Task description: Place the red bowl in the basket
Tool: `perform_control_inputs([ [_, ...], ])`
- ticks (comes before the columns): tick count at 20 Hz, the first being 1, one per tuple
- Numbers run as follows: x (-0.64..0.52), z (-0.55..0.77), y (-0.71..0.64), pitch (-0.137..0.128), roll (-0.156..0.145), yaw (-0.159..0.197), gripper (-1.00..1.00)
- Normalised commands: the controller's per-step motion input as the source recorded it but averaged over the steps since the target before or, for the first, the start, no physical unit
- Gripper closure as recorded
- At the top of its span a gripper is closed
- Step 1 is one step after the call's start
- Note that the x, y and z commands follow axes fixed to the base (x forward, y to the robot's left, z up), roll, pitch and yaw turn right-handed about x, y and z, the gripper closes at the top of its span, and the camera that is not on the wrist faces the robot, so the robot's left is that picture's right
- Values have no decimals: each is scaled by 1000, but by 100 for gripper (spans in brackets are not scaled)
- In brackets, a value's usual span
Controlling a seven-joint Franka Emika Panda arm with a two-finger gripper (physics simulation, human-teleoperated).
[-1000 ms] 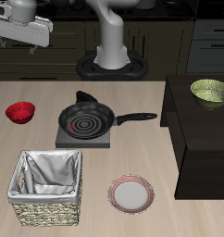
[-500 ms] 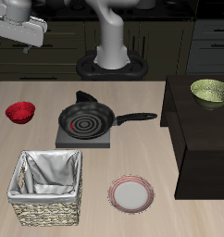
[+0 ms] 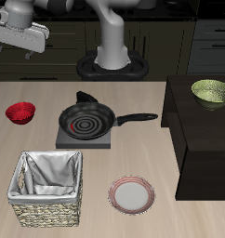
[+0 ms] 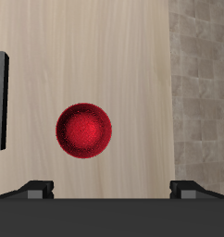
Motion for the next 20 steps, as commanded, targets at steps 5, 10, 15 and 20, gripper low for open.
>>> perform_control_inputs([
  [5, 118, -286, -87, 33, -16, -31, -100],
  [10, 103, -356, -43, 43, -9, -21, -100],
  [15, 99, -341, -48, 27, -17, -9, -100],
  [20, 112, -305, -7, 50, 4, 1, -100],
])
